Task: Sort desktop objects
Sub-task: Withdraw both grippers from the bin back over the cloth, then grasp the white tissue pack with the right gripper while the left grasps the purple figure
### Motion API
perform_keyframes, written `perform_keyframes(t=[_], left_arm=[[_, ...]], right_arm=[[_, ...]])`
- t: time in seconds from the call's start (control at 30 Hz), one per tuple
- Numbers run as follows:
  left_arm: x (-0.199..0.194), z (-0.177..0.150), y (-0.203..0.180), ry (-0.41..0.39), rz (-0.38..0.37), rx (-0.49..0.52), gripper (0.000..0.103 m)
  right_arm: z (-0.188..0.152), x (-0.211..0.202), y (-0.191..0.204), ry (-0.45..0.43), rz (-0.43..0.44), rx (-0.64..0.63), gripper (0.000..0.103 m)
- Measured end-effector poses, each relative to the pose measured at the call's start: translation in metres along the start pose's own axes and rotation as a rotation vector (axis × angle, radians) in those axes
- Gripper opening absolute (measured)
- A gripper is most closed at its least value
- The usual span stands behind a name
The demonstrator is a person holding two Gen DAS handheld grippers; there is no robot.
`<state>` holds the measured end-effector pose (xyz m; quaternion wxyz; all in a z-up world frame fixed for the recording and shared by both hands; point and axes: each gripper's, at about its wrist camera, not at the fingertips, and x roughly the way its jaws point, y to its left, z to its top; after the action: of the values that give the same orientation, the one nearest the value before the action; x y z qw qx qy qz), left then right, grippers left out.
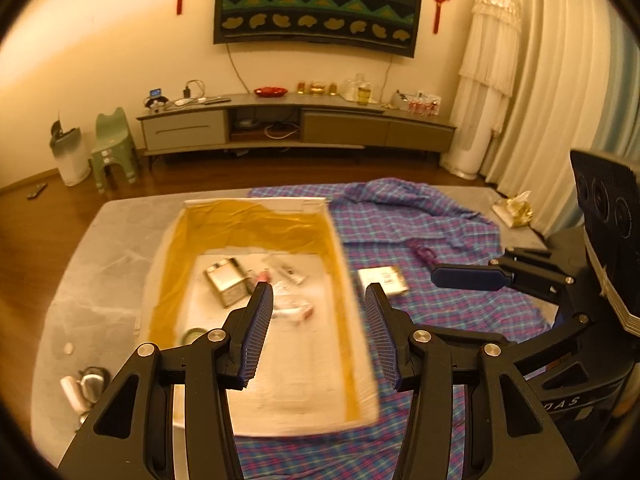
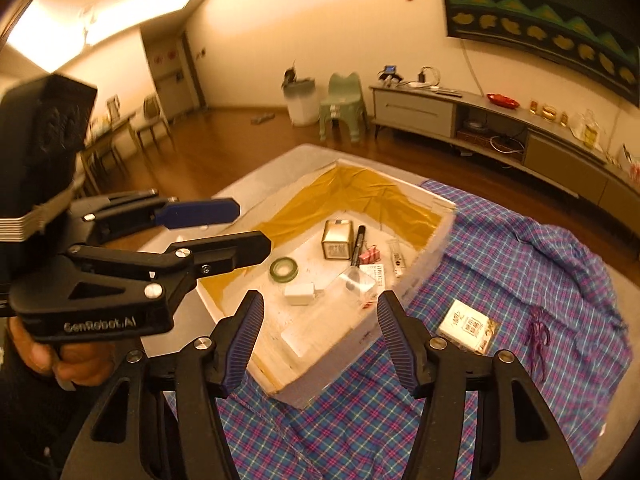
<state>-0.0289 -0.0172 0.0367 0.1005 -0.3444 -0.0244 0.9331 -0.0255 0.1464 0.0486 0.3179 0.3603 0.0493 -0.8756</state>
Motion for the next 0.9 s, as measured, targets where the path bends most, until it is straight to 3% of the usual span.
perform_keyframes(t=[0.2, 0.33, 0.47, 0.53, 0.7, 0.8, 0.9], left_arm=[[0.02, 0.004, -0.036, 0.014, -0.058, 0.019, 0.051], [0.039, 0.005, -0.061, 0.051, -0.099, 0.033, 0.051], [0.068, 0.001, -0.083, 0.108, -0.1, 0.037, 0.051], [0.083, 0.002, -0.086, 0.124, -0.072, 0.005, 0.051], [0.095, 0.005, -0.069, 0.113, 0.004, -0.134, 0.051], [0.094, 0.008, -0.057, 0.091, 0.022, -0.191, 0.051], [0.095, 0.012, -0.049, 0.083, 0.021, -0.212, 0.051]], right_arm=[[-0.027, -0.018, -0.054, -0.054, -0.024, 0.121, 0.062], [-0.053, -0.023, -0.113, -0.071, -0.124, 0.235, 0.064], [-0.073, -0.013, -0.164, -0.002, -0.272, 0.291, 0.064], [-0.079, -0.001, -0.18, 0.04, -0.274, 0.295, 0.068], [-0.079, 0.043, -0.18, 0.111, -0.227, 0.203, 0.081], [-0.065, 0.084, -0.167, 0.167, -0.191, 0.047, 0.081], [-0.055, 0.118, -0.156, 0.225, -0.212, -0.14, 0.082]])
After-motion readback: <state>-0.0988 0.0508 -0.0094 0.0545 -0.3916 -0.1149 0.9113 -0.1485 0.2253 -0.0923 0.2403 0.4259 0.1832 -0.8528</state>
